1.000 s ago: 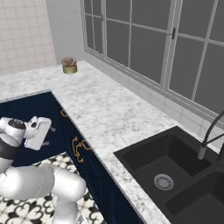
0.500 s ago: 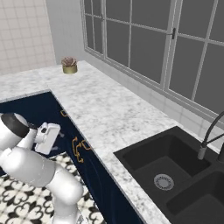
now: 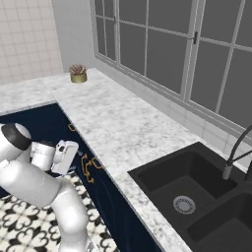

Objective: Take a straw from the drawer in front and place it inside the glass cup on the dining counter.

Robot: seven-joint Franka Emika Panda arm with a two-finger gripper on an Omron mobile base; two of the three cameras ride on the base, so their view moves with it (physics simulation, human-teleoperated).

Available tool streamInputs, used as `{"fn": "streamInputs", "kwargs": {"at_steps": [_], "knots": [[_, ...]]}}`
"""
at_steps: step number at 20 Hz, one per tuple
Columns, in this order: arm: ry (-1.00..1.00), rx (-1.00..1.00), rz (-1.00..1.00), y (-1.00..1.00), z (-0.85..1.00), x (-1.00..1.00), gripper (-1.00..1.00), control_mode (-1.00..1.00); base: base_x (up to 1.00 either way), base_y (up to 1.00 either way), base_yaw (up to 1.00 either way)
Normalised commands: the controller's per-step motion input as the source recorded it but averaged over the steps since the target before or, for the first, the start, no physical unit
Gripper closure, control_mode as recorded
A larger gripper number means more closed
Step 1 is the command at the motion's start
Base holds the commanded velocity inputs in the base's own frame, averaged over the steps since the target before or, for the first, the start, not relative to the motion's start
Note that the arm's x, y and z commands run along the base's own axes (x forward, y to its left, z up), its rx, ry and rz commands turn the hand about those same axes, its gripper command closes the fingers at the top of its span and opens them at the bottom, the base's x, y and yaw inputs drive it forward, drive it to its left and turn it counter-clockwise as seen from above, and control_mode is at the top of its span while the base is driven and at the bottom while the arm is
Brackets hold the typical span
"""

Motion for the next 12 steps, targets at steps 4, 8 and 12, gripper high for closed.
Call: {"fn": "streamInputs", "kwargs": {"at_steps": [4,8,12], "knots": [[0.0,0.0,0.09,-0.41,-0.37,0.24,-1.0,-1.0,0.0,0.0,0.0],[0.0,0.0,0.08,-0.23,-0.38,0.04,-1.0,-1.0,0.0,0.0,0.0],[0.0,0.02,0.08,-0.05,-0.38,0.02,-1.0,-1.0,0.0,0.0,0.0]]}}
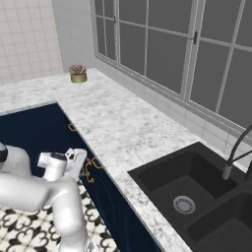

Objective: Take a straw from the drawer in front and place it inside the glass cup on the dining counter.

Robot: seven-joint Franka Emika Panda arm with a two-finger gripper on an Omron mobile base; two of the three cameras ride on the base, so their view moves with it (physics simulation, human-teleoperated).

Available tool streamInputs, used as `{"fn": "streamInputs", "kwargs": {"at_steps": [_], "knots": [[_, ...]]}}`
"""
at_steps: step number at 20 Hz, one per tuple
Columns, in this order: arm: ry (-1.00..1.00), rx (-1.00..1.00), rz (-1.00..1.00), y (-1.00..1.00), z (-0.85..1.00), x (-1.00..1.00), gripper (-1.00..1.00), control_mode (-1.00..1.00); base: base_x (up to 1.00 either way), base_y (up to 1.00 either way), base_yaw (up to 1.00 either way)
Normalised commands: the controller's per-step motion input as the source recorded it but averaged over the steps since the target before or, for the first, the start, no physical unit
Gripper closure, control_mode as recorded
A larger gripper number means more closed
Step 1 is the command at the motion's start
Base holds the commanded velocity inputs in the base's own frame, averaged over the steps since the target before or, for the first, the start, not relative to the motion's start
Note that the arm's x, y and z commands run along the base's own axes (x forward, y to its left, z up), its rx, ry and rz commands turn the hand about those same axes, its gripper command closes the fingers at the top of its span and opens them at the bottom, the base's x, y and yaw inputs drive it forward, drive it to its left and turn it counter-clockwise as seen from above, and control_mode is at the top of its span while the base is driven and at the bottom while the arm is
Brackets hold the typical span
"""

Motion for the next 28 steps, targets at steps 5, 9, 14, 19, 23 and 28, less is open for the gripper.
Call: {"fn": "streamInputs", "kwargs": {"at_steps": [5,9,14,19,23,28], "knots": [[-0.02,0.0,0.1,0.0,-0.28,0.23,-1.0,-1.0,0.0,0.0,0.0],[-0.06,0.0,0.05,0.13,-0.26,0.34,-1.0,-1.0,0.0,0.0,0.0],[0.0,0.0,0.0,0.43,-0.32,0.29,-1.0,-1.0,0.0,0.0,0.0],[-0.05,0.01,0.0,0.27,-0.08,0.33,-1.0,-1.0,0.0,0.0,0.0],[-0.15,0.08,-0.01,-0.02,0.0,0.34,-1.0,-1.0,0.0,0.0,0.0],[-0.06,0.04,0.0,-0.05,-0.15,0.36,-1.0,-1.0,0.0,0.0,0.0]]}}
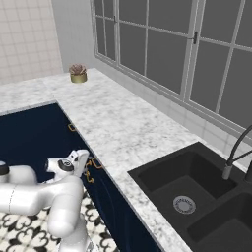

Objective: Take a straw from the drawer in front and place it inside the glass cup on the dining counter.

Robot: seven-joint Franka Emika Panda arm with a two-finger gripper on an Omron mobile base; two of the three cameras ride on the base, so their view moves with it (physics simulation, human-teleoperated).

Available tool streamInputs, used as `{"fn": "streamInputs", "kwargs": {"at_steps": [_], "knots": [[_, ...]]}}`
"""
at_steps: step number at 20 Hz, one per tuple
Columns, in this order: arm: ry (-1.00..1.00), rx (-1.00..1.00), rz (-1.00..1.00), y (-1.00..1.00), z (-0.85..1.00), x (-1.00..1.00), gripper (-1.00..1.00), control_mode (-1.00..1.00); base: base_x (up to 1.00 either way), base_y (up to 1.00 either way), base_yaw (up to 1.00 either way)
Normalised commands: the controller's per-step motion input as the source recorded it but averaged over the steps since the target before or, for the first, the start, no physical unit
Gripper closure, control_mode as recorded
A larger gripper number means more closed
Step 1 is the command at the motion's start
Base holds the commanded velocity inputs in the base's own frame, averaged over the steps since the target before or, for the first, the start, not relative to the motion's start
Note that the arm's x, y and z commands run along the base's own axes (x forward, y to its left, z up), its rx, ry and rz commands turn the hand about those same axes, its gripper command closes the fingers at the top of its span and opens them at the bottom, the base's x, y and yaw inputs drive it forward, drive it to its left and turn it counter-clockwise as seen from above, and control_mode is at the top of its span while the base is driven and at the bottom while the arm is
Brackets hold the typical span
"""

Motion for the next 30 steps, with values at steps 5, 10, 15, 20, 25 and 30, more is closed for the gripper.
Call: {"fn": "streamInputs", "kwargs": {"at_steps": [5,10,15,20,25,30], "knots": [[-0.05,0.06,0.0,-0.11,-0.14,0.26,-1.0,-1.0,0.0,0.0,0.0],[-0.08,0.09,-0.03,-0.4,-0.19,0.06,-1.0,-1.0,0.0,0.0,0.0],[-0.03,0.06,-0.02,-0.23,-0.4,0.18,-1.0,-1.0,0.0,0.0,0.0],[0.0,0.06,-0.01,-0.26,-0.76,0.16,-1.0,-1.0,0.0,0.0,0.0],[0.04,0.13,-0.04,-0.62,-1.0,0.17,-1.0,-1.0,0.0,0.0,0.0],[0.12,0.16,-0.02,-0.67,-1.0,0.35,1.0,-1.0,0.0,0.0,0.0]]}}
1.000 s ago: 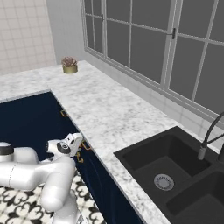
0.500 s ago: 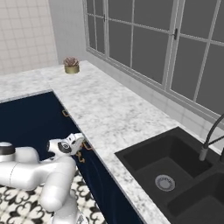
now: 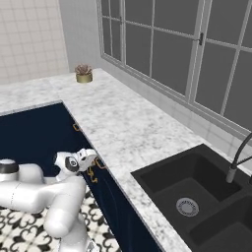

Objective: Take a straw from the drawer in front and place it inside the glass cup on the dining counter.

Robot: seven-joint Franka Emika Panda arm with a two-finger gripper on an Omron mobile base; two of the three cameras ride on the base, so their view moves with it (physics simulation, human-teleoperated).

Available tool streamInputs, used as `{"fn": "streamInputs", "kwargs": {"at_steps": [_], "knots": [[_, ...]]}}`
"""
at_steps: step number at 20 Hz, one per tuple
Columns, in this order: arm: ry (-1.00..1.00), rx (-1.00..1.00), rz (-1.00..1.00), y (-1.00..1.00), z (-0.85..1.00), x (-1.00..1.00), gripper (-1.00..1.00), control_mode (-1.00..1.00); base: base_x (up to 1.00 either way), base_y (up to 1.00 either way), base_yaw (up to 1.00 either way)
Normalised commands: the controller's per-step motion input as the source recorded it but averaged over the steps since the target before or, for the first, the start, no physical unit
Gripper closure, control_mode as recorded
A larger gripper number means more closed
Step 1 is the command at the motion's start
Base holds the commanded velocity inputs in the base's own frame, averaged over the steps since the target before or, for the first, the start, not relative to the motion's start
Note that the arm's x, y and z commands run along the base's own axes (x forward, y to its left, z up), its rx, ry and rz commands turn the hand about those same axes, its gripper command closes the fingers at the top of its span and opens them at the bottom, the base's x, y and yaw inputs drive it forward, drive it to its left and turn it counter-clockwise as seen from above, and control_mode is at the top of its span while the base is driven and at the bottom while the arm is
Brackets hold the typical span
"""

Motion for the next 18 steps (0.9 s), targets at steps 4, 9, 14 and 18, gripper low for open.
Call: {"fn": "streamInputs", "kwargs": {"at_steps": [4,9,14,18], "knots": [[0.05,0.22,0.0,-0.78,-1.0,0.29,1.0,-1.0,0.0,0.0,0.0],[0.0,0.26,0.0,-0.22,-1.0,0.0,1.0,-1.0,0.0,0.0,0.0],[0.04,0.38,0.01,0.02,-1.0,-0.3,1.0,-1.0,0.0,0.0,0.0],[0.21,0.35,0.02,0.47,-1.0,-0.55,1.0,-1.0,0.0,0.0,0.0]]}}
